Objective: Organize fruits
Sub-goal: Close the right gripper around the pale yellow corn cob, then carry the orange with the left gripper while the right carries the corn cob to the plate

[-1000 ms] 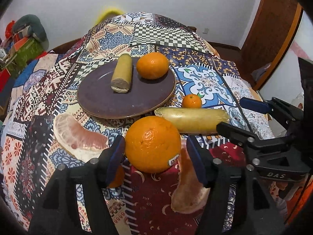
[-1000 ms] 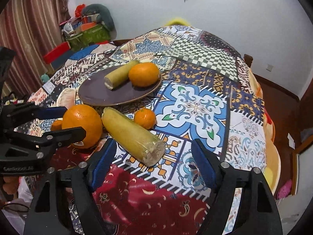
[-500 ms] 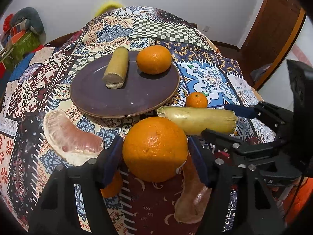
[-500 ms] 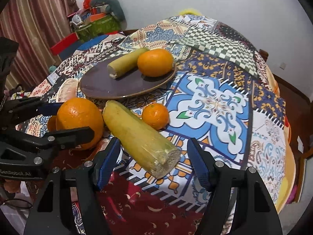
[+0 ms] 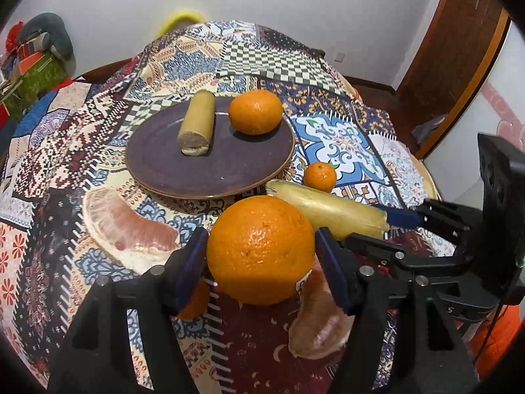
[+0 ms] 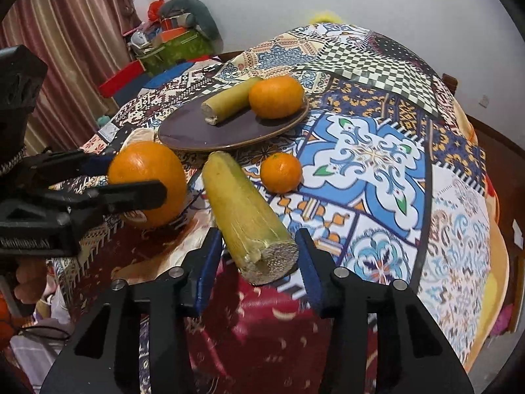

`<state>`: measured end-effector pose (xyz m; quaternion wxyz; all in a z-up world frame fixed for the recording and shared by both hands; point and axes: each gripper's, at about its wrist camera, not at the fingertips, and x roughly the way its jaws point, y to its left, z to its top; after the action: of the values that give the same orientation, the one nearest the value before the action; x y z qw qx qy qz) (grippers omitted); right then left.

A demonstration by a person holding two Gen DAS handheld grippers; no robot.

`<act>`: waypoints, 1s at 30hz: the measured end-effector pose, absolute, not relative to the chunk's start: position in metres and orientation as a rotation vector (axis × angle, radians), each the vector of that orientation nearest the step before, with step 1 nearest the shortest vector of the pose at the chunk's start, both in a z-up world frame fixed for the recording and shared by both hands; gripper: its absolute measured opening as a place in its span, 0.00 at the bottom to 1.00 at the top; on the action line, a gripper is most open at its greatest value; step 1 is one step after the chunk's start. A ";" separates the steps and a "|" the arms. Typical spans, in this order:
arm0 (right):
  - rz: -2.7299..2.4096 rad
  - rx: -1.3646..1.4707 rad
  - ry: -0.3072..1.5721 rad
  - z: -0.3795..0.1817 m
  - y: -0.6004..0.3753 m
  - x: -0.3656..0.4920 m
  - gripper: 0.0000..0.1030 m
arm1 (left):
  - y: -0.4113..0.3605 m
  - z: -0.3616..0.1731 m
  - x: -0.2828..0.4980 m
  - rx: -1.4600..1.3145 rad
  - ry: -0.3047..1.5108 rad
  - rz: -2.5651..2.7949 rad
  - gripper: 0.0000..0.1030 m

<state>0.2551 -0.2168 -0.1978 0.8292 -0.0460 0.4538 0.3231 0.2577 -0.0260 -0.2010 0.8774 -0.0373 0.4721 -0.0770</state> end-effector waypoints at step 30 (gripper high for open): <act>0.625 -0.172 0.984 -0.192 -0.209 0.226 0.34 | 0.010 -0.167 0.200 -0.103 0.904 -0.103 0.64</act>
<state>0.2264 -0.2086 -0.1919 0.8314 -0.0812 0.4640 0.2948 0.2004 0.0099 -0.1674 0.8970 -0.0498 0.4364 -0.0499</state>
